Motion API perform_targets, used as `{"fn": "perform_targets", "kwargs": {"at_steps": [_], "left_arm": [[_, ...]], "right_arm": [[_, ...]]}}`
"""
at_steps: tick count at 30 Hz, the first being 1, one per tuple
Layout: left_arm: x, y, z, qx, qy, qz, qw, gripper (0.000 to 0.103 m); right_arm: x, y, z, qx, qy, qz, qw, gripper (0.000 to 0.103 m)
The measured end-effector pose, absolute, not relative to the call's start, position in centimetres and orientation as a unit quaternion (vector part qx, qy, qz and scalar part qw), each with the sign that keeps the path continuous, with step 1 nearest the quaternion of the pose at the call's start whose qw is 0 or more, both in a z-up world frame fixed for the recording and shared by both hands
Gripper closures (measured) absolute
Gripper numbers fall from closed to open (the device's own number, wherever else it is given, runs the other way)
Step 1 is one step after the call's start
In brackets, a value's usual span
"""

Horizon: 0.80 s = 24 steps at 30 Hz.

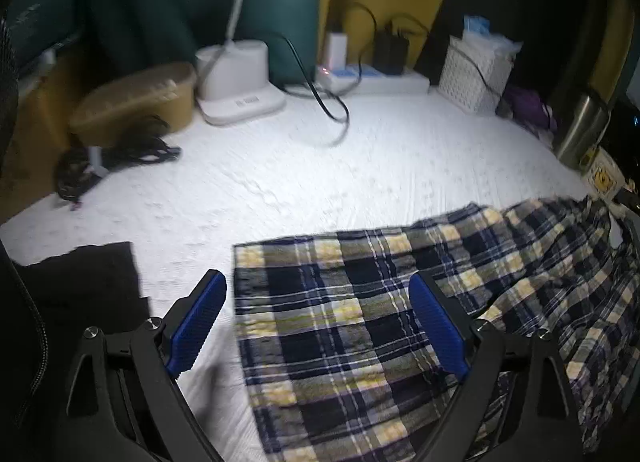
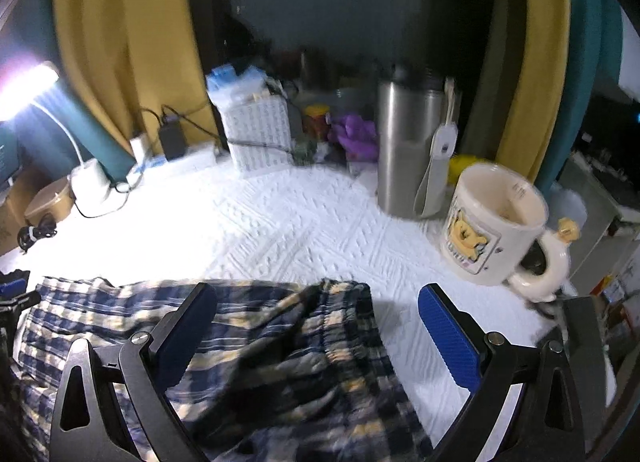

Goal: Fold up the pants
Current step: 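Lower both grippers onto the plaid pants and close them on the fabric, then open both grippers and release the plaid pants fabric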

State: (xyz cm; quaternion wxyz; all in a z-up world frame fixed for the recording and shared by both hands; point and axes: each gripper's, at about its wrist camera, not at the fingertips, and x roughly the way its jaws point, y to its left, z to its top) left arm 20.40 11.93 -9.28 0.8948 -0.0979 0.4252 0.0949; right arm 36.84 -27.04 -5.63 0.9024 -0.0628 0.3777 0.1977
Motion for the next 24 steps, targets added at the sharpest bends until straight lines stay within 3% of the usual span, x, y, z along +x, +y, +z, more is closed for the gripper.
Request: {"fn": "perform_targets", "kwargs": {"at_steps": [2,6,10,11,13,14,15,16,17,18,20,24], "left_arm": [[20.9,11.8,-10.0,-0.096,0.434,0.094,0.891,0.013],[21.8,11.7,-11.1,-0.09,0.448,0.097,0.884,0.013],[21.9,11.7,-11.2,-0.081,0.449,0.101,0.884,0.013],[21.9,11.6,-11.2,-0.08,0.448,0.103,0.885,0.014],[21.9,11.3,-11.2,-0.067,0.446,0.112,0.886,0.023],[21.7,11.1,-11.2,-0.062,0.444,0.112,0.887,0.033],[21.7,10.8,-11.1,-0.058,0.439,0.104,0.89,0.049],[21.6,10.4,-11.0,-0.05,0.436,0.095,0.893,0.06],[21.6,10.2,-10.9,-0.048,0.435,0.088,0.895,0.082],[21.7,9.9,-10.8,-0.045,0.435,0.076,0.896,0.095],[21.9,9.9,-10.7,-0.045,0.434,0.072,0.897,0.101],[22.2,11.3,-9.8,-0.072,0.418,0.07,0.903,0.102]], "right_arm": [[38.4,-27.2,-7.1,-0.062,0.401,0.197,0.893,0.004],[40.2,-27.5,-9.9,-0.063,0.442,0.195,0.874,0.026],[40.7,-27.3,-11.7,-0.076,0.454,0.207,0.863,0.029],[40.7,-27.2,-11.7,-0.079,0.453,0.209,0.863,0.034],[40.7,-27.5,-11.7,-0.08,0.448,0.214,0.865,0.049],[40.7,-27.7,-11.6,-0.075,0.446,0.217,0.865,0.066],[40.5,-27.8,-11.6,-0.069,0.447,0.226,0.863,0.075],[39.9,-27.7,-11.6,-0.074,0.445,0.23,0.863,0.076],[39.7,-27.6,-11.5,-0.082,0.442,0.229,0.863,0.077],[39.4,-27.4,-11.5,-0.092,0.439,0.228,0.864,0.078],[38.7,-27.0,-11.1,-0.107,0.429,0.224,0.869,0.079],[38.1,-26.9,-9.1,-0.096,0.401,0.21,0.886,0.079]]}}
